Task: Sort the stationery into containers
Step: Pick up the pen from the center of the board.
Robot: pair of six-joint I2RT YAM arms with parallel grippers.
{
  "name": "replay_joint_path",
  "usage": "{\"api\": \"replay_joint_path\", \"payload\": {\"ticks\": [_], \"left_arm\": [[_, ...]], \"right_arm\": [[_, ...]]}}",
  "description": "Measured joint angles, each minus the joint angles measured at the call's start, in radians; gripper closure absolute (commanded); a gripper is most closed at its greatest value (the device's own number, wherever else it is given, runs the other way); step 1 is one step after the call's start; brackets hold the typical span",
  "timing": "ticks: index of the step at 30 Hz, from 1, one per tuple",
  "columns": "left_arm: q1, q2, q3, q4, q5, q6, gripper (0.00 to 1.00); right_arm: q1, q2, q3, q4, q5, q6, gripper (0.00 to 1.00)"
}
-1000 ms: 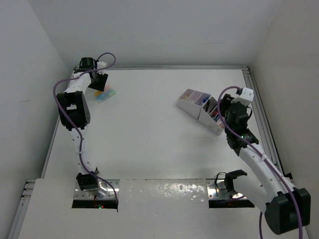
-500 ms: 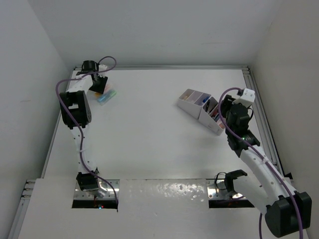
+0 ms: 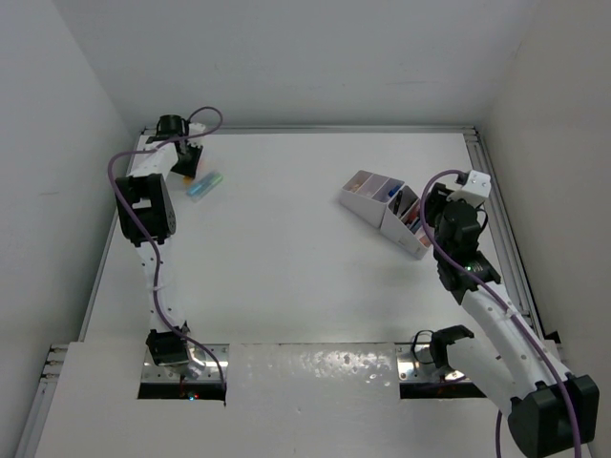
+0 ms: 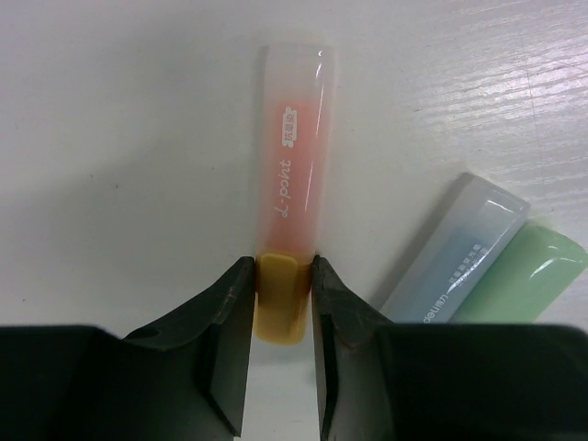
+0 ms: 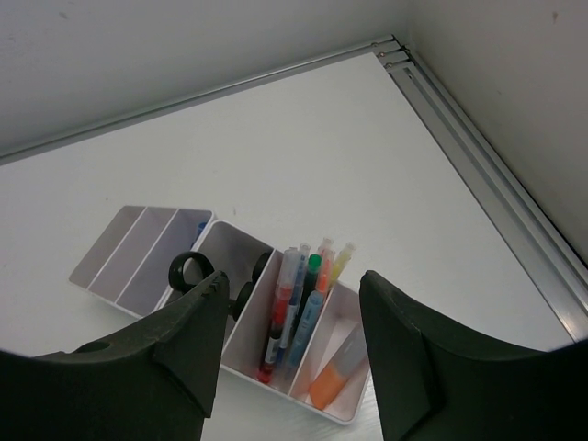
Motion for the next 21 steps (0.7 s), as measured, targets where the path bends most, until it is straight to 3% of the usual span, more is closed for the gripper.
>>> {"api": "replay_joint_path", "payload": {"ticks": [9,14,17,21], "left_arm": [[-0.001,-0.042,0.0,-0.014,0.04,-0.101,1.0],[-0.042,-0.238,-0.01,0.002,0.073,-0.143,1.0],[-0.133,-0.414,-0.011,0.037,0.086,-0.145,1.0],[-0.357,-0.583,-0.002,0.064,0.121,-0.116,1.0]], "right_arm": [[0.056,0.012,0.04,-0.035,-0.003,-0.003,0.43],[0.134,0.068,0.12,-0.016,-0.037,0.048,0.44],[0.183,0.136,0.185,0.027,-0.066,0.095,0.43],[0.218,0.265,0.285,0.116,-0.133,0.171,0.41]]}}
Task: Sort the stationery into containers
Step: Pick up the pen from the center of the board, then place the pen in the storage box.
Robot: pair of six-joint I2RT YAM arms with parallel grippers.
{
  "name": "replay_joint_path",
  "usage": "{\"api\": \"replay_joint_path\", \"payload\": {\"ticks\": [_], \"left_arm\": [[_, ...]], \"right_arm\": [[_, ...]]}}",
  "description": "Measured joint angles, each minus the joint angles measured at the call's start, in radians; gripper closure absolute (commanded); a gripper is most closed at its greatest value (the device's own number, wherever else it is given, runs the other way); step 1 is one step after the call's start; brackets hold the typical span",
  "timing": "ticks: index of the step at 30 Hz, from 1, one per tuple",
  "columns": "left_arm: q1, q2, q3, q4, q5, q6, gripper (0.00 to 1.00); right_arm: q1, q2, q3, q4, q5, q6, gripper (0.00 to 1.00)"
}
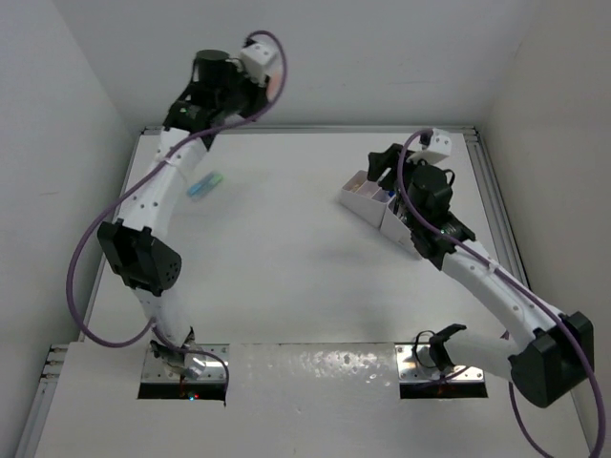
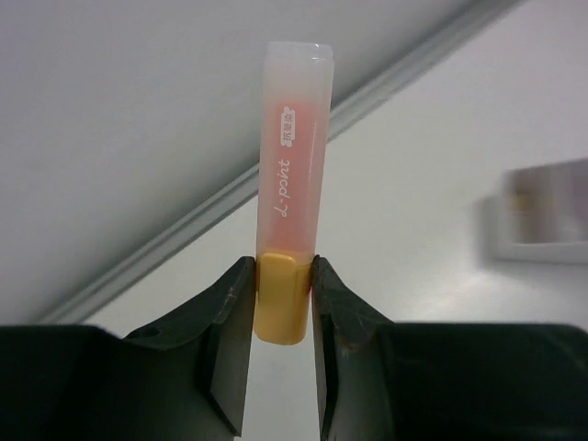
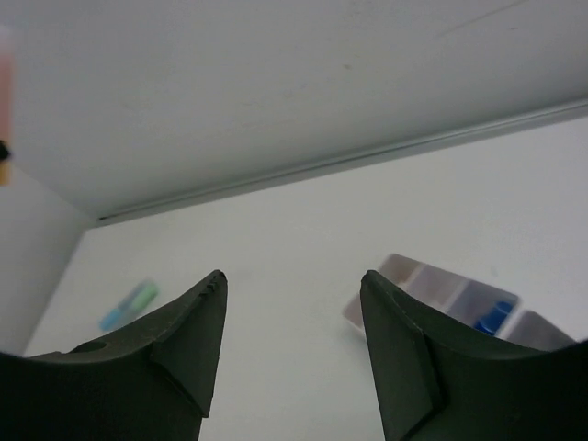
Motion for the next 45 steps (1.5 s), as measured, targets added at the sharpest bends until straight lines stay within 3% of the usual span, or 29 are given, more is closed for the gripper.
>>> {"api": "replay_joint_path", "payload": {"ticks": [3,6,12,27,34,37,39,40,41,42,45], "left_arm": [[-0.166,-0.022,0.003,-0.025,0.059,0.018,1.0],[-0.233,0.006,-0.002,-0.088,0.104,0.013,1.0],[-0.255,0.045,-0.002,-0.192,0.132,-0.006,1.0],[-0.37,0.044,-0.03,-0.183,0.125,-0.009,1.0],[-0.38,0.044,-0.039,-0.171,0.119,-0.014,1.0],[-0.383,0.044,-0.047,-0.17,0.108,-0.017,1.0],[-0.383,0.045,-0.051,-0.168,0.103,-0.018,1.0],[-0.383,0.045,-0.051,-0.169,0.101,-0.018,0.98],[-0.383,0.045,-0.051,-0.167,0.101,-0.019,0.76],[-0.384,0.045,-0.051,-0.166,0.098,-0.021,0.02],[-0.38,0.045,-0.051,-0.161,0.089,-0.033,0.0]], "right_arm": [[0.004,0.098,0.068,0.063,-0.057,0.069,0.38],[0.002,0.166,0.105,0.129,-0.108,0.151,0.38],[-0.031,0.212,0.092,0.233,-0.161,0.288,0.38],[-0.036,0.377,0.105,0.319,-0.19,0.398,0.41],[-0.036,0.401,0.131,0.332,-0.223,0.445,0.76],[-0.035,0.41,0.136,0.362,-0.247,0.488,1.0],[-0.031,0.41,0.138,0.369,-0.247,0.492,1.0],[-0.031,0.41,0.138,0.368,-0.247,0.495,1.0],[-0.031,0.41,0.138,0.367,-0.246,0.494,1.0],[-0.031,0.408,0.135,0.367,-0.245,0.494,1.0],[-0.037,0.367,0.108,0.332,-0.229,0.452,1.0]]}}
